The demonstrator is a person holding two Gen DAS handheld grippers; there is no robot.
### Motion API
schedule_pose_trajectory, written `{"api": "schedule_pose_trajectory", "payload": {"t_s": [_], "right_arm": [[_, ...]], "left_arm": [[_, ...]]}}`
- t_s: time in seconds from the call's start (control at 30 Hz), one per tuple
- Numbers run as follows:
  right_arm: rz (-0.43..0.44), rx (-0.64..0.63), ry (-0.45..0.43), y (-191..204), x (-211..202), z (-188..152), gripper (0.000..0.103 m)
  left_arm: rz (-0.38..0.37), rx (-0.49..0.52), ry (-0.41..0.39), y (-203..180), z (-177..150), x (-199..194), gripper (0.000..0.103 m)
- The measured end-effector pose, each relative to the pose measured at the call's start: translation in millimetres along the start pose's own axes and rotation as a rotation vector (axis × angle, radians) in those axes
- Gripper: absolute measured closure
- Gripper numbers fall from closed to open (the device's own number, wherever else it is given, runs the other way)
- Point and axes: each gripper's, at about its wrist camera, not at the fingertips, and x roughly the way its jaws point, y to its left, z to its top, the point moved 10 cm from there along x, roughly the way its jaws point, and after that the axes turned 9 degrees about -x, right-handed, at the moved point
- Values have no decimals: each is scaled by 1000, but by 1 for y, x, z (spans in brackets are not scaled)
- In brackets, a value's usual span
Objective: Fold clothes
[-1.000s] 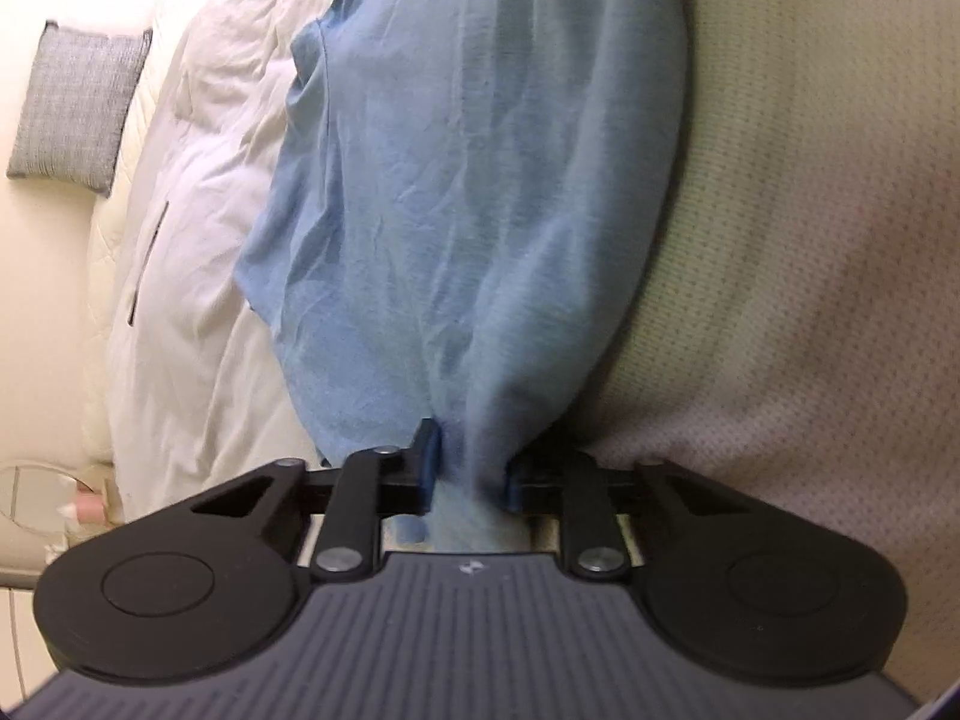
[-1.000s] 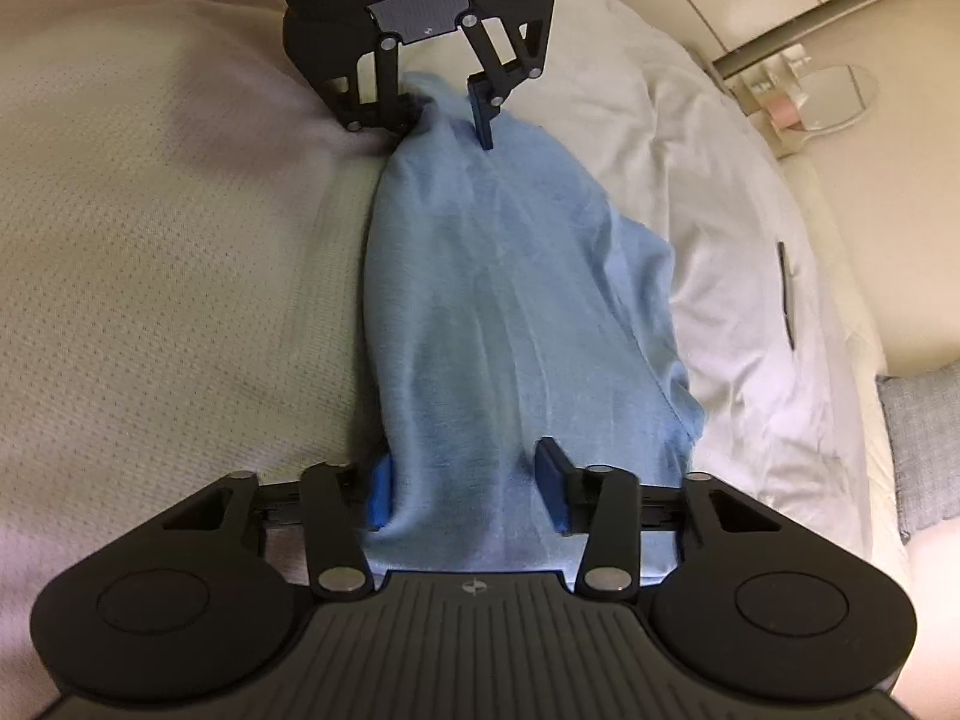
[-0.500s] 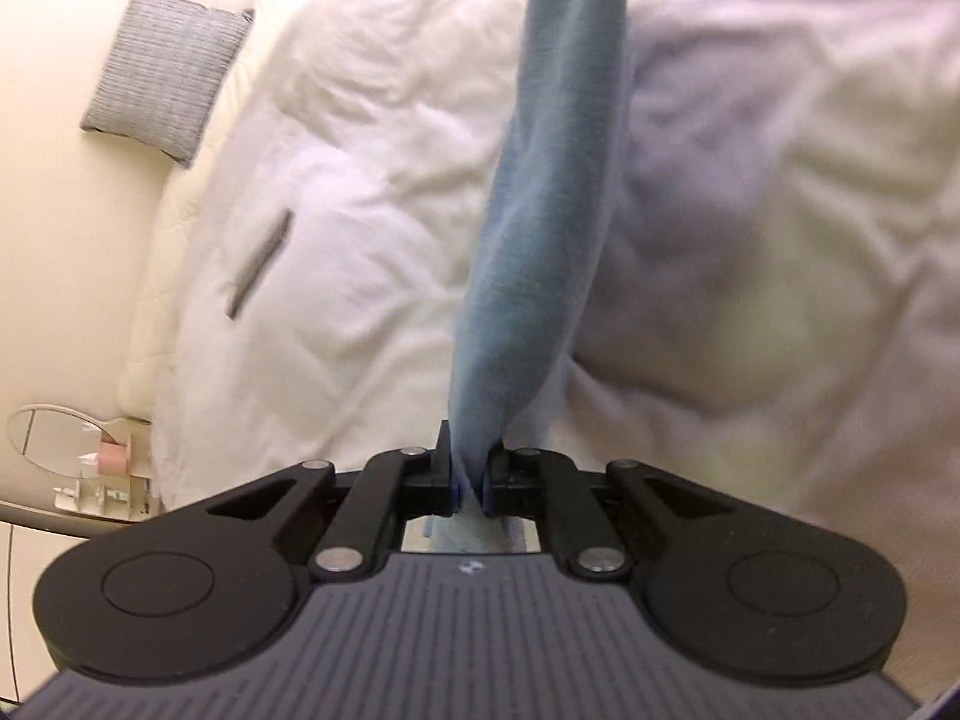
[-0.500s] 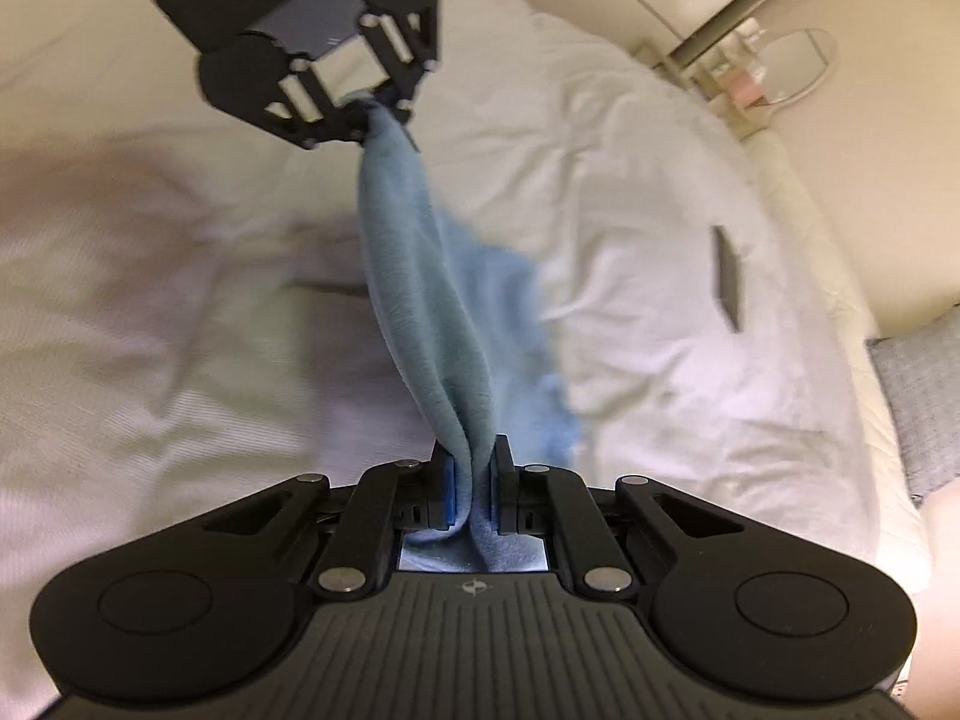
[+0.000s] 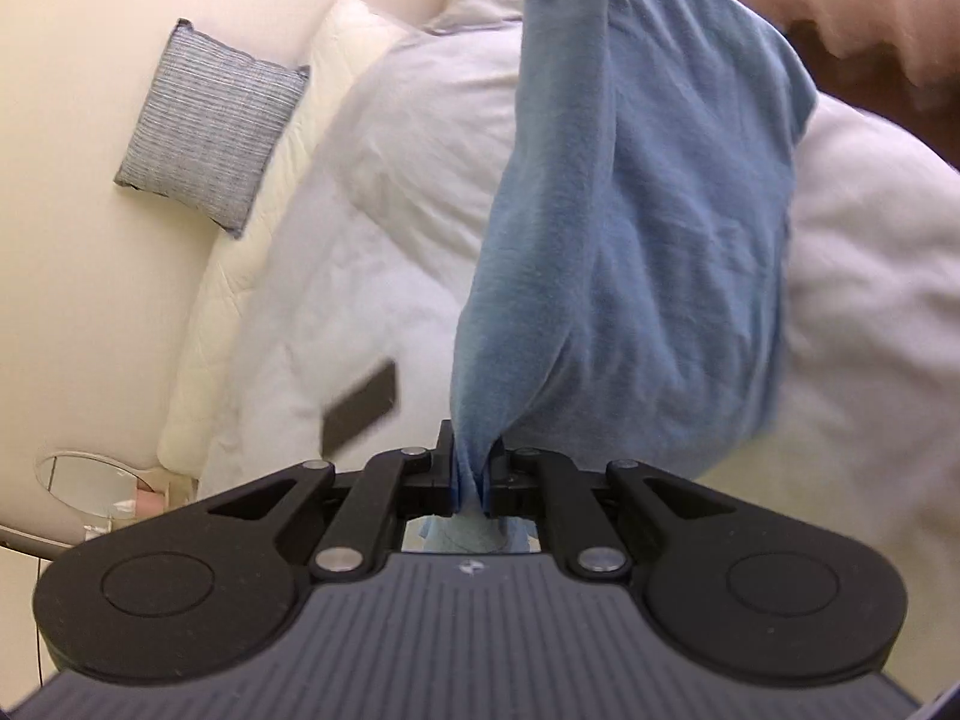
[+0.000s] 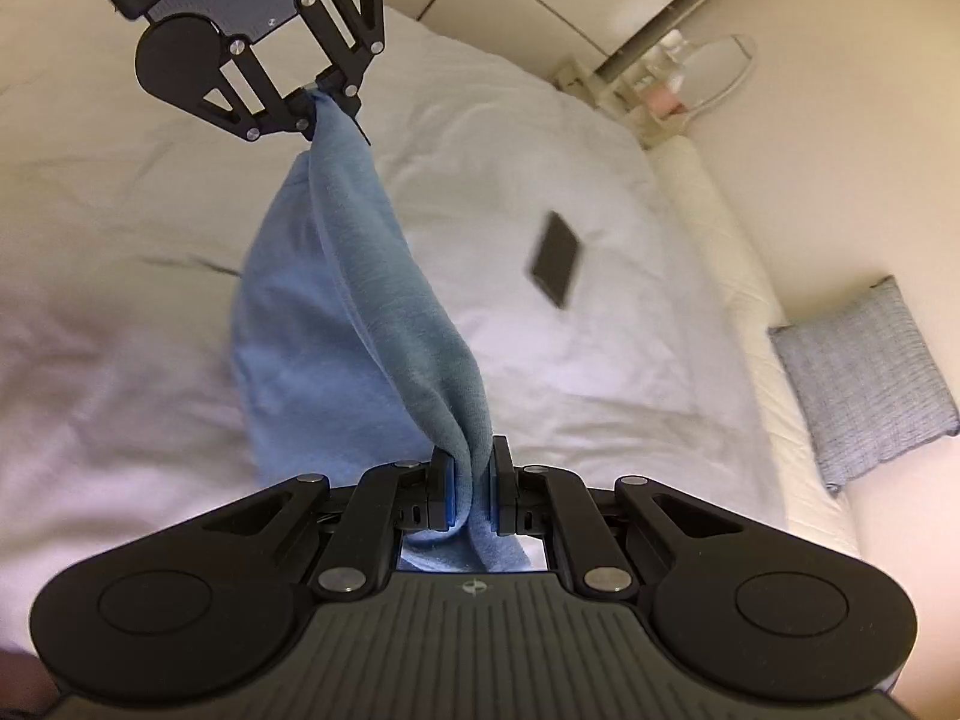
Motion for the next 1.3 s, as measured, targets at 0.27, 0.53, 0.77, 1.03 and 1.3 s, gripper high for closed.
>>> {"api": "schedule_pose_trajectory", "payload": {"t_s": [0.27, 0.53, 0.77, 1.03, 1.3], "right_arm": [[-111, -95, -93, -133, 64, -74, 96], [2, -175, -137, -119, 148, -154, 94], [184, -231, -34, -35, 214, -234, 69], [177, -202, 7, -19, 198, -260, 56], [69, -243, -51, -7, 191, -268, 53]], "left_arm": [[176, -56, 56, 57, 106, 85, 98], [17, -183, 270, -62, 102, 167, 98], [-84, -247, 392, -153, 83, 199, 94], [-66, -236, 364, -150, 75, 197, 90], [6, -249, 298, -166, 75, 197, 90]]}}
